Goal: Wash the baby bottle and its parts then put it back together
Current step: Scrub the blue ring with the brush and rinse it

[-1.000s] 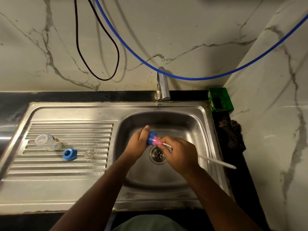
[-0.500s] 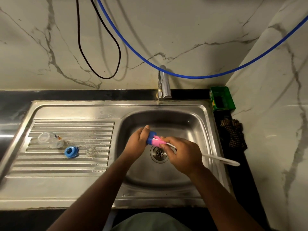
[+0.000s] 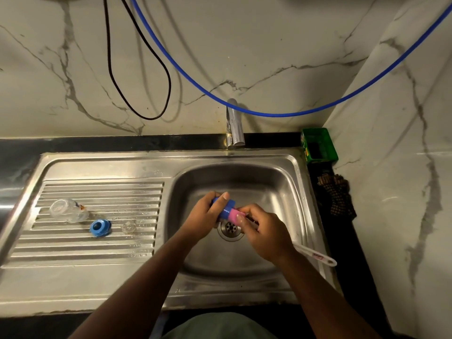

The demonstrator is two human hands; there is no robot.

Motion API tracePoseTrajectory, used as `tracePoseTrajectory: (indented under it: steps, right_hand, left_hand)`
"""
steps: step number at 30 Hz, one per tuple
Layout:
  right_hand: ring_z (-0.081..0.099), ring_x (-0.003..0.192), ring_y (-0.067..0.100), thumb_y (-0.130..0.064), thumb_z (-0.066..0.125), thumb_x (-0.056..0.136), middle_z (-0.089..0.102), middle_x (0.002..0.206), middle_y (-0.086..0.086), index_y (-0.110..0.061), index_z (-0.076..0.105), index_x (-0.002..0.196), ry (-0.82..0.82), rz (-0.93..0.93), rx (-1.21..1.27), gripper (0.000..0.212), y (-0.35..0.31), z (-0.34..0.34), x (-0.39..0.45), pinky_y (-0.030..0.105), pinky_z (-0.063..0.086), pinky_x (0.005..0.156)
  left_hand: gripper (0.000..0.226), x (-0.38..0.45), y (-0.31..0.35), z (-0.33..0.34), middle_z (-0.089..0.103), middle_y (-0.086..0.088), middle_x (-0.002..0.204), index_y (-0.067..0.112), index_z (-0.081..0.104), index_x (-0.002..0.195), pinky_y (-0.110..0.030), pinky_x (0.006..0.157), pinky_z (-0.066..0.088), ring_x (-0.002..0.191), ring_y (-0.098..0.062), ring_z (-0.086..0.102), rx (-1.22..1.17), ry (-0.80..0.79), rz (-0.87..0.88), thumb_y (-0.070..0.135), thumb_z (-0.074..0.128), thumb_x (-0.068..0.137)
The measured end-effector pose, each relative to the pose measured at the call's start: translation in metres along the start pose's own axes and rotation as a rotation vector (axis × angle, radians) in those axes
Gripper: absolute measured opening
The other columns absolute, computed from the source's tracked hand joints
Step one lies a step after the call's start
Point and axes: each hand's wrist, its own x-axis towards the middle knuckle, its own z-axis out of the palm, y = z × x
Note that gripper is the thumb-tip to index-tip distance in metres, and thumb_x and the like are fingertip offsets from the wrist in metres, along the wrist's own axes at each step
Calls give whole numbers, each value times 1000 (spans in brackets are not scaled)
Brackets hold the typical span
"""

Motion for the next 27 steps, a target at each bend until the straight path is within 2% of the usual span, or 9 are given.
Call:
tracePoseTrajectory:
  steps: [1,3,5,8,12,16,20,24,27]
  right_hand:
    - [68,75,-5,-50,62,98,72,89,-18,-33,64,108,-18,47,70,20,2,-1,-1,10,48,62]
    - [72,75,2,-58,60,94,75,85,-14,-34,63,107,48,141,187,27,12,-8,-1,30,58,66]
    - [72,72,5,-55,61,94,75,78,-11,-35,64,104,99,215,222,22,23,-15,-4,39,59,68]
    - [72,70,7,-42,65,98,75,75,-11,-37,64,102,136,272,251,6,36,-27,-15,39,56,69]
    - [72,71,11,-39,67,98,75,76,-10,-41,64,110,264,329,184,13,60,-53,-38,40,56,69]
    - [71,91,32,-38,70,95,77,98,5,-27,70,123,431,437,-178,30,84,-87,-67,34,48,72]
    - [68,86,38,-28,76,90,73,96,14,-17,71,117,526,555,-388,30,120,-97,-88,33,42,70]
    - [65,85,39,-23,84,79,67,93,16,-15,66,108,502,567,-498,35,143,-89,-83,41,51,71]
    - [61,92,38,-27,84,75,65,99,15,-15,63,113,526,506,-541,45,140,-81,-78,44,50,77]
  left_hand:
    - [28,1,0,-3,65,-3,76,11,63,104,-21,56,51,58,-6,59,8,-3,7,38,55,107]
    - [25,3,-3,-9,70,-8,84,8,63,109,-25,63,57,65,-14,66,-12,4,12,32,63,103]
    - [27,3,-7,-12,74,-10,98,6,61,116,-28,75,62,81,-19,74,-73,-25,27,22,73,97]
    - [43,-2,-15,-3,74,-15,111,7,56,126,-33,83,63,96,-25,75,-197,-138,-13,5,79,89]
    - [63,-3,-26,21,72,-11,124,15,56,140,-36,90,60,104,-22,72,-241,-216,-53,3,83,85]
    - [52,-7,-24,45,72,-4,120,24,67,129,-27,84,58,101,-13,69,-134,-298,-31,3,84,85]
    - [50,-12,-16,59,74,11,114,39,71,118,-28,85,58,101,-9,70,-84,-276,15,25,93,75]
    - [48,-11,-15,63,73,6,110,28,68,118,-21,82,58,92,-2,69,-76,-229,16,10,90,80]
    - [49,-12,-19,61,74,-4,114,16,65,123,-19,79,57,92,-5,71,-100,-209,-18,4,87,82]
